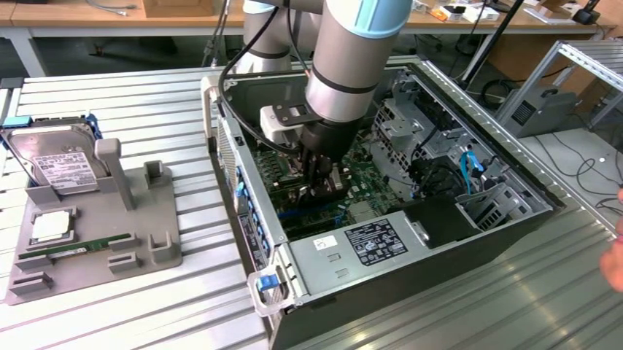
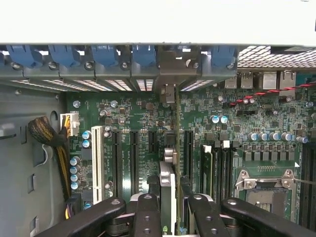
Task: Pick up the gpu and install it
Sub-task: 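Insert the gpu into the slot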
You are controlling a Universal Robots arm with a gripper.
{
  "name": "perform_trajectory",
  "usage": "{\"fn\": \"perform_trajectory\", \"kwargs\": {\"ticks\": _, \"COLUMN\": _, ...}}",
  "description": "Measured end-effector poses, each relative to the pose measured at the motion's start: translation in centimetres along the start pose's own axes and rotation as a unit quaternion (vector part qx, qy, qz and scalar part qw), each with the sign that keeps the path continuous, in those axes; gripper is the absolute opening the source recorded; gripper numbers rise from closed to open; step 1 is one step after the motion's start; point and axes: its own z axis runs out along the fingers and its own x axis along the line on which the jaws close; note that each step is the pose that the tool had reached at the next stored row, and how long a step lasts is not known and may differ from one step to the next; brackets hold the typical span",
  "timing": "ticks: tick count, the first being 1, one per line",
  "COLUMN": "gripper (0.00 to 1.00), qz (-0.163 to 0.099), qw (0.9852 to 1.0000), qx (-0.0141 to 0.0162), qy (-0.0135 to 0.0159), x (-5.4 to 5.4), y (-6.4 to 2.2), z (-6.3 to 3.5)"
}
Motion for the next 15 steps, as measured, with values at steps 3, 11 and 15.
{"fn": "perform_trajectory", "kwargs": {"ticks": 3, "gripper": 0.27, "qz": 0.000, "qw": 1.0000, "qx": 0.0000, "qy": 0.0000, "x": 0.01, "y": 0.00, "z": -0.01}}
{"fn": "perform_trajectory", "kwargs": {"ticks": 11, "gripper": 0.27, "qz": 0.000, "qw": 1.0000, "qx": -0.0001, "qy": 0.0024, "x": 0.04, "y": 0.00, "z": 0.17}}
{"fn": "perform_trajectory", "kwargs": {"ticks": 15, "gripper": 0.27, "qz": 0.000, "qw": 1.0000, "qx": -0.0001, "qy": 0.0022, "x": 0.04, "y": 0.00, "z": 0.22}}
